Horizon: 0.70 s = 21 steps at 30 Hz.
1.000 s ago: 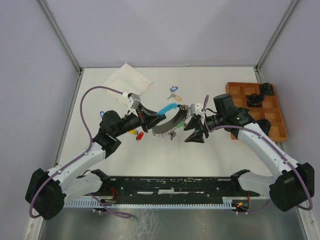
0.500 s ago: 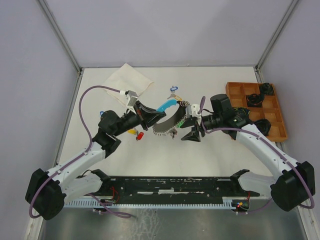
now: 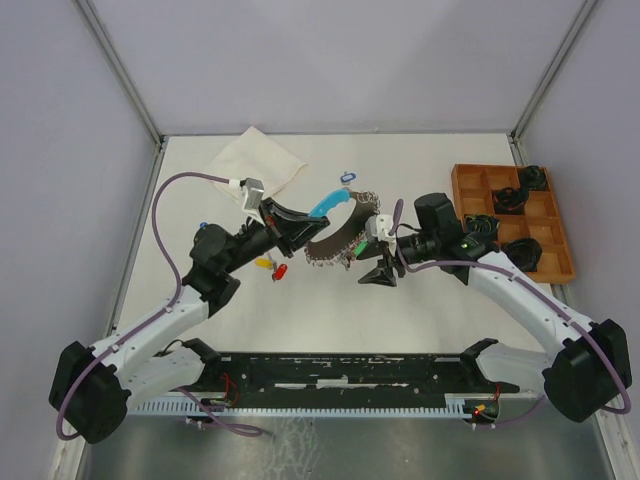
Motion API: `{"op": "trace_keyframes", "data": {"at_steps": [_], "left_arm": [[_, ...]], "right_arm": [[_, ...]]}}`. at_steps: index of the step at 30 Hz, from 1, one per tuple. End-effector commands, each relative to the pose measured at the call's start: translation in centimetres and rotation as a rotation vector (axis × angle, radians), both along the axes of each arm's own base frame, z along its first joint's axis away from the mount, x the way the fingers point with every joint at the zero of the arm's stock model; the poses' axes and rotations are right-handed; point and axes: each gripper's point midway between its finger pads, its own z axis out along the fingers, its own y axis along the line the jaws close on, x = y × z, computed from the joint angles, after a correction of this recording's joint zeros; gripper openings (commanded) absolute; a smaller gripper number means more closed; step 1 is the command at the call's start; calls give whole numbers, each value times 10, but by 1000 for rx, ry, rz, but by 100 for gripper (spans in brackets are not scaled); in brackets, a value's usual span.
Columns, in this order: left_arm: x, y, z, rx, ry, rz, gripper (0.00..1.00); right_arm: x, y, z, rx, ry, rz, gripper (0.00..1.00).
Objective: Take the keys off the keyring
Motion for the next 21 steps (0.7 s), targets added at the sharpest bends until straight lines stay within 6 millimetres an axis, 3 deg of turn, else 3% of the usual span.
{"op": "trace_keyframes", "data": {"at_steps": [1,21], "left_arm": [[-12,10,46,-125,-85,-5,3],[-19,12,46,-162,-71,-29,3]], "right_arm": [[11,6,8,23,-62,-28,61],[21,13,20,75,-34,-104,47]]}}
